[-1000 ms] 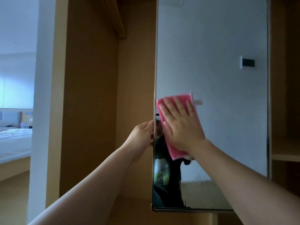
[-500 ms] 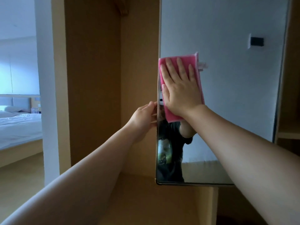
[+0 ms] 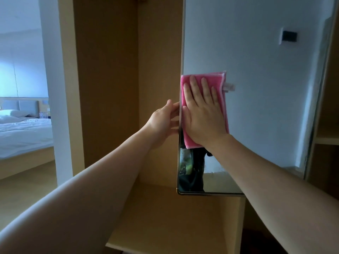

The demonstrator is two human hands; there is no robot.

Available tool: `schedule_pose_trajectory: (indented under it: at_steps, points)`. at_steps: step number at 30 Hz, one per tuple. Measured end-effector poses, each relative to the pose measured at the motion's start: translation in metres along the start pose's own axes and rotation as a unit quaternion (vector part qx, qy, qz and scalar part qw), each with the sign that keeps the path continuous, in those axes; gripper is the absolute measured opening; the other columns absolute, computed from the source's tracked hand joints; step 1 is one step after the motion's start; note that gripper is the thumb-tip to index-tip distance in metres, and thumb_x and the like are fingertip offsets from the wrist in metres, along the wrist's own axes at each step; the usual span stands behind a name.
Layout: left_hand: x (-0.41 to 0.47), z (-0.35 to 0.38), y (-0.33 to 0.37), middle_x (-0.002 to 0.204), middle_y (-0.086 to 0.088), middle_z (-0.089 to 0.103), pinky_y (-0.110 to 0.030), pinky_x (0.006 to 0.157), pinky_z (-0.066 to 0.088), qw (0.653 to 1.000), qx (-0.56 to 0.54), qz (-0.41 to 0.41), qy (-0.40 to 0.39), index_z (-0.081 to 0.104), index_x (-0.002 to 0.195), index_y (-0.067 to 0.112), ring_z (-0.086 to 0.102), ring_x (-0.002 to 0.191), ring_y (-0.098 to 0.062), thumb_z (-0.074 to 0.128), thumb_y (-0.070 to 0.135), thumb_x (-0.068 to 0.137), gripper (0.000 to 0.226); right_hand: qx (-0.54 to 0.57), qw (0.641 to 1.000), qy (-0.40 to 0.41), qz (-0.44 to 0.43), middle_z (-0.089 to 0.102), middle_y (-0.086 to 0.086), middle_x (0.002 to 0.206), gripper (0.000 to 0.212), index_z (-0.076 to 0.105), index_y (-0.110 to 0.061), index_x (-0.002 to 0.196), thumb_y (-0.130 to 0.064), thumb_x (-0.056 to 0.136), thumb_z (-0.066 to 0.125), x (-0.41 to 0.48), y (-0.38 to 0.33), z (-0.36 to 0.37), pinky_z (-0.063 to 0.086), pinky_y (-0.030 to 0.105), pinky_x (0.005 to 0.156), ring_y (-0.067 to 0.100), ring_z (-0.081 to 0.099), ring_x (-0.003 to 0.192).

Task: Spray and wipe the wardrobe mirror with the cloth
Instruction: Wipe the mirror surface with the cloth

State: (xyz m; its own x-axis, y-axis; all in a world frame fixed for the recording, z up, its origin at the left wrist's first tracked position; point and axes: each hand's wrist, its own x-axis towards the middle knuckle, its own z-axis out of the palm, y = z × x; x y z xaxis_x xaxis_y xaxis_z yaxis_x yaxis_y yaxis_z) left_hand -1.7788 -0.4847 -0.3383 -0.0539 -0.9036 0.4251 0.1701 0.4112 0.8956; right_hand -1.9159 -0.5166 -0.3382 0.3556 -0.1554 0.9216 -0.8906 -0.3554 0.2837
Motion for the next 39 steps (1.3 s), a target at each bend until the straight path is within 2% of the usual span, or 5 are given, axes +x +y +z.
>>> schedule_pose_trajectory:
  at_steps: [10, 14, 22, 29, 39]
  points:
    - [-0.019, 0.006, -0.011, 0.102, -0.005, 0.069, -0.032, 0.073, 0.057, 0.997, 0.073, 0.033, 0.020, 0.060, 0.097, 0.028, 0.068, 0.085, -0.020, 0.026, 0.033, 0.107, 0.036, 0.017, 1.000, -0.013, -0.020, 0.014, 0.012, 0.162, 0.059, 0.014, -0.013, 0.155, -0.036, 0.101, 0.020, -0.099, -0.023, 0.031, 0.004, 0.051, 0.121, 0.032, 0.004, 0.150]
    - [-0.028, 0.002, -0.028, 0.103, -0.009, 0.070, -0.030, 0.064, 0.051, 0.996, 0.078, 0.037, 0.003, 0.063, 0.117, 0.028, 0.064, 0.073, -0.016, 0.029, 0.036, 0.106, 0.037, 0.022, 1.000, -0.011, -0.005, 0.015, 0.012, 0.162, 0.061, 0.015, -0.014, 0.155, -0.035, 0.099, 0.028, -0.123, -0.034, 0.040, 0.005, 0.053, 0.120, 0.033, 0.007, 0.150]
    - [-0.058, -0.014, -0.082, 0.096, -0.005, 0.076, -0.034, 0.066, 0.060, 0.997, 0.057, -0.047, 0.032, 0.068, 0.108, 0.034, 0.073, 0.085, -0.020, 0.027, 0.040, 0.106, 0.042, 0.010, 0.999, -0.033, -0.007, 0.006, 0.012, 0.163, 0.062, 0.009, -0.013, 0.155, -0.039, 0.101, 0.025, -0.142, -0.040, 0.047, 0.006, 0.055, 0.120, 0.035, 0.005, 0.149]
    - [-0.069, -0.010, -0.107, 0.101, -0.017, 0.069, -0.045, 0.083, 0.055, 0.992, 0.068, -0.093, 0.053, 0.064, 0.114, 0.004, 0.068, 0.089, -0.027, 0.029, 0.030, 0.107, 0.044, 0.010, 0.999, -0.026, -0.016, 0.000, 0.010, 0.163, 0.061, 0.007, -0.014, 0.155, -0.041, 0.103, 0.019, -0.149, -0.040, 0.051, 0.003, 0.054, 0.120, 0.035, 0.005, 0.150]
    - [-0.073, -0.010, -0.112, 0.088, -0.014, 0.068, -0.038, 0.067, 0.058, 0.993, 0.081, -0.078, 0.046, 0.065, 0.106, 0.007, 0.068, 0.077, -0.029, 0.036, 0.031, 0.105, 0.038, 0.000, 1.000, -0.009, -0.016, 0.005, 0.008, 0.162, 0.060, 0.014, -0.016, 0.155, -0.045, 0.104, 0.025, -0.157, -0.035, 0.049, 0.006, 0.052, 0.121, 0.033, 0.007, 0.150]
